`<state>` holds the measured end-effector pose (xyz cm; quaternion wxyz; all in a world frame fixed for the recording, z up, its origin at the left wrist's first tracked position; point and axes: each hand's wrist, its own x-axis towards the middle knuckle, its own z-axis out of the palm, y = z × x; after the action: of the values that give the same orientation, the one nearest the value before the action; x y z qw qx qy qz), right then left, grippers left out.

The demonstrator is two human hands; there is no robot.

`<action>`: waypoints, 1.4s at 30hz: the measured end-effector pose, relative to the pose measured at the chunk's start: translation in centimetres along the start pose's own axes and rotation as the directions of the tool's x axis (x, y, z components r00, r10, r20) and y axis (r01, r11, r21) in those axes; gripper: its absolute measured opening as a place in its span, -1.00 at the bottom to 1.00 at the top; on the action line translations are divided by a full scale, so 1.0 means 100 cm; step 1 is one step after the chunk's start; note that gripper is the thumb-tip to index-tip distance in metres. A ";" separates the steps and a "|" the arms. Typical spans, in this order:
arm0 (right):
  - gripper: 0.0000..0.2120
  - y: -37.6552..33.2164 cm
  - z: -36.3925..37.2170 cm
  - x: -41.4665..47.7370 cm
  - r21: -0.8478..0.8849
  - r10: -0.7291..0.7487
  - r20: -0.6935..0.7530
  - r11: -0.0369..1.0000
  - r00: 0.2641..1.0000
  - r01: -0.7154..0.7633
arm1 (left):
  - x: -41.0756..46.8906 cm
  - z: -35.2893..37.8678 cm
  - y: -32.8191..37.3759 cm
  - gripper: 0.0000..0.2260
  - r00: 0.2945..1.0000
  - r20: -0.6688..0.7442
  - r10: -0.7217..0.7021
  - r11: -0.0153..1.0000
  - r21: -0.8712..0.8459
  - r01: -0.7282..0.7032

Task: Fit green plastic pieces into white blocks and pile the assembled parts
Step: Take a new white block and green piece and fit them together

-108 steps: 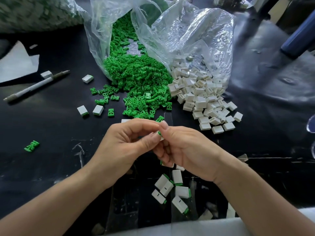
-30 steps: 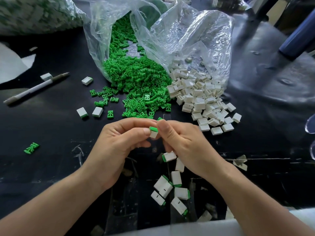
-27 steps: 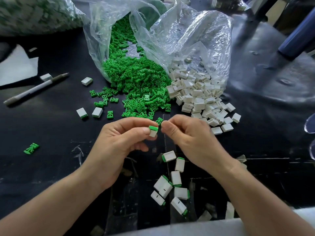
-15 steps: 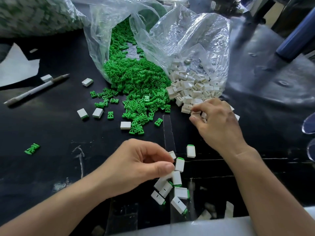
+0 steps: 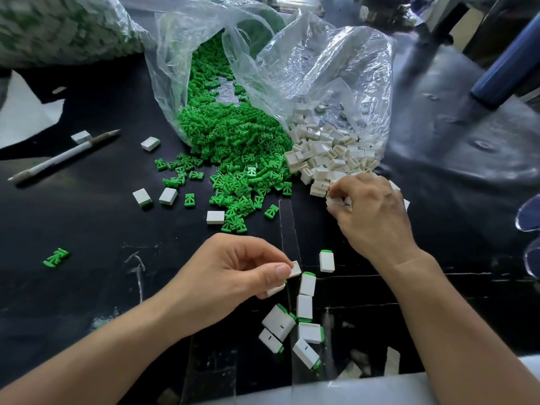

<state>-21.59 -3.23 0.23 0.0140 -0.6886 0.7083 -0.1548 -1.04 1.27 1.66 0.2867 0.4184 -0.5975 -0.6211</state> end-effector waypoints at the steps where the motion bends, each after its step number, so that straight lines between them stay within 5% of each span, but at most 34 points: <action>1: -0.86 -0.001 0.001 0.000 -0.006 -0.001 -0.005 1.000 1.000 0.001 | 0.000 0.000 0.000 -0.76 1.000 -0.002 0.000 1.000 0.000 0.000; 8: -0.71 -0.007 0.006 0.001 0.014 -0.006 0.005 1.000 1.000 0.006 | 0.000 0.000 0.001 -0.77 1.000 -0.014 0.004 1.000 -0.010 -0.004; 23: -0.85 -0.004 0.006 0.000 -0.001 -0.006 0.042 1.000 0.999 0.006 | 0.000 -0.001 0.000 -0.76 0.999 -0.033 0.001 1.000 0.013 -0.001; 26: -0.81 -0.009 0.003 -0.003 0.177 -0.061 -0.045 0.982 0.997 0.068 | 0.001 -0.002 -0.002 -0.80 0.994 -0.105 -0.023 1.000 0.007 0.024; 30: -0.87 -0.031 -0.004 -0.014 0.508 -0.190 -0.085 0.836 0.978 0.207 | 0.006 -0.003 -0.004 -0.80 0.974 -0.219 -0.055 0.994 -0.104 0.032; 34: -0.82 -0.046 0.002 -0.026 0.554 -0.397 -0.123 0.733 0.910 0.395 | 0.008 -0.003 -0.003 -0.64 0.967 -0.244 -0.073 0.975 -0.219 0.018; 38: -0.85 -0.045 0.001 -0.028 0.605 -0.499 -0.105 0.655 0.860 0.453 | 0.009 -0.006 -0.004 -0.77 0.957 -0.277 -0.085 0.978 -0.206 0.028; 42: -0.85 -0.042 -0.001 -0.023 0.686 -0.376 -0.106 0.643 0.920 0.341 | 0.009 -0.006 -0.005 -0.90 0.954 -0.281 -0.102 0.976 -0.212 0.042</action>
<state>-17.43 -0.96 0.87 0.2556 -0.7625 0.4472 -0.3914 -0.90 0.20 1.09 0.3895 0.4948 -0.4669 -0.6208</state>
